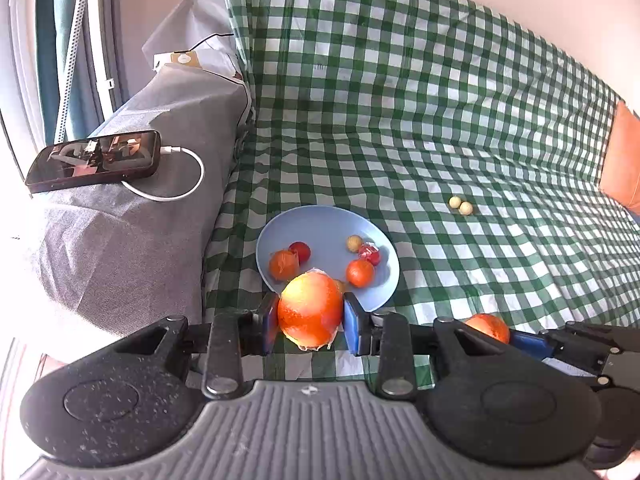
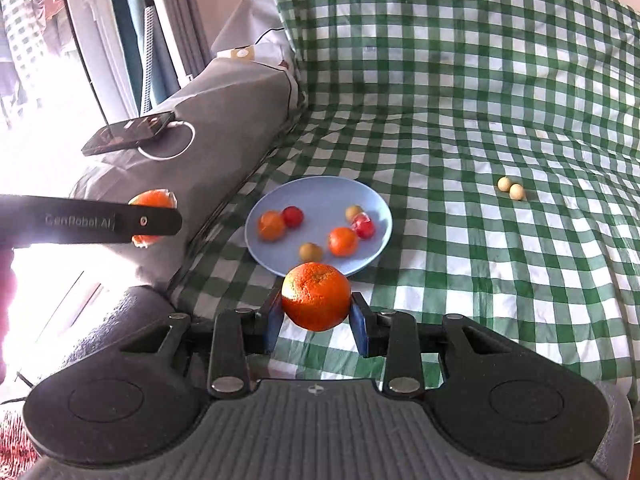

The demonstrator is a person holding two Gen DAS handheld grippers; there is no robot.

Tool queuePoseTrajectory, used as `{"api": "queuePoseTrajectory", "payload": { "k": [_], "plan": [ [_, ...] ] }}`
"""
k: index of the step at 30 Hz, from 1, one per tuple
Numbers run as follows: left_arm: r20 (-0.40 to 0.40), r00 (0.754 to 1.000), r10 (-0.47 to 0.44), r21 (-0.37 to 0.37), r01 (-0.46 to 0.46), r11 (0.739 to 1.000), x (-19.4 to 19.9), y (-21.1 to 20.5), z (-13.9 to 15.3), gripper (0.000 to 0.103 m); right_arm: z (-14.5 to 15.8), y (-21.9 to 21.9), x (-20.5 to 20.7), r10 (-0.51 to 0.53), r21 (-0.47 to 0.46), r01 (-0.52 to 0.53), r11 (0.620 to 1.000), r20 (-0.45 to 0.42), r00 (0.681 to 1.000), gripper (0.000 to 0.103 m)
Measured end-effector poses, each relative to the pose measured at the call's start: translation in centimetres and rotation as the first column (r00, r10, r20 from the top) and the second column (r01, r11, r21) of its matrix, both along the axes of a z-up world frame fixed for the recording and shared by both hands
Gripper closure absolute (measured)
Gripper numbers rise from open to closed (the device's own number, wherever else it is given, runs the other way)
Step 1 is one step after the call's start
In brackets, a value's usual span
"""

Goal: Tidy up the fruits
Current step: 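Carry both tangerines in the left and right tools over the blue plate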

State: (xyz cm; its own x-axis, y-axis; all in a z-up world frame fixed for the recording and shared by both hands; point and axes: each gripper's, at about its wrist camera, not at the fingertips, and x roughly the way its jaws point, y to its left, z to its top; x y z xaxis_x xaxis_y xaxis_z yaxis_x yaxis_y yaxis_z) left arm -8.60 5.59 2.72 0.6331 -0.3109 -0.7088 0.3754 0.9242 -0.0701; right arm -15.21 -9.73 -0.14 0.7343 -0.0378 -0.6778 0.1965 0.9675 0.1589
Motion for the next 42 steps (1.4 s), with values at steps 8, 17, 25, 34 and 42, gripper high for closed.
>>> {"api": "queuePoseTrajectory", "payload": {
  "k": [8, 17, 25, 34, 42],
  "plan": [
    [-0.005, 1.000, -0.002, -0.001, 0.002, 1.000, 0.9, -0.6, -0.2, 0.066, -0.2, -0.8, 0.9, -0.002, -0.006, 0.002, 1.000, -0.006, 1.000, 0.066],
    [-0.026, 1.000, 0.004, 0.001, -0.004, 1.000, 3.0, -1.1, -1.0, 0.066, -0.8, -1.8, 2.7, -0.022, -0.007, 0.022, 1.000, -0.011, 1.000, 0.066],
    [-0.042, 0.999, 0.009, 0.001, -0.009, 1.000, 6.4, -2.2, -2.1, 0.066, -1.9, -2.6, 5.4, -0.028, -0.013, 0.028, 1.000, -0.018, 0.999, 0.066],
    [-0.076, 0.997, -0.001, -0.006, 0.000, 1.000, 11.0, -4.1, -4.2, 0.066, -3.9, -3.7, 9.9, -0.033, -0.011, 0.032, 0.999, -0.037, 0.999, 0.066],
    [-0.104, 0.995, 0.000, 0.016, 0.001, 1.000, 15.2, -5.9, -6.9, 0.066, -6.3, -4.7, 13.7, -0.033, -0.001, 0.033, 0.999, -0.070, 0.997, 0.066]
  ]
}}
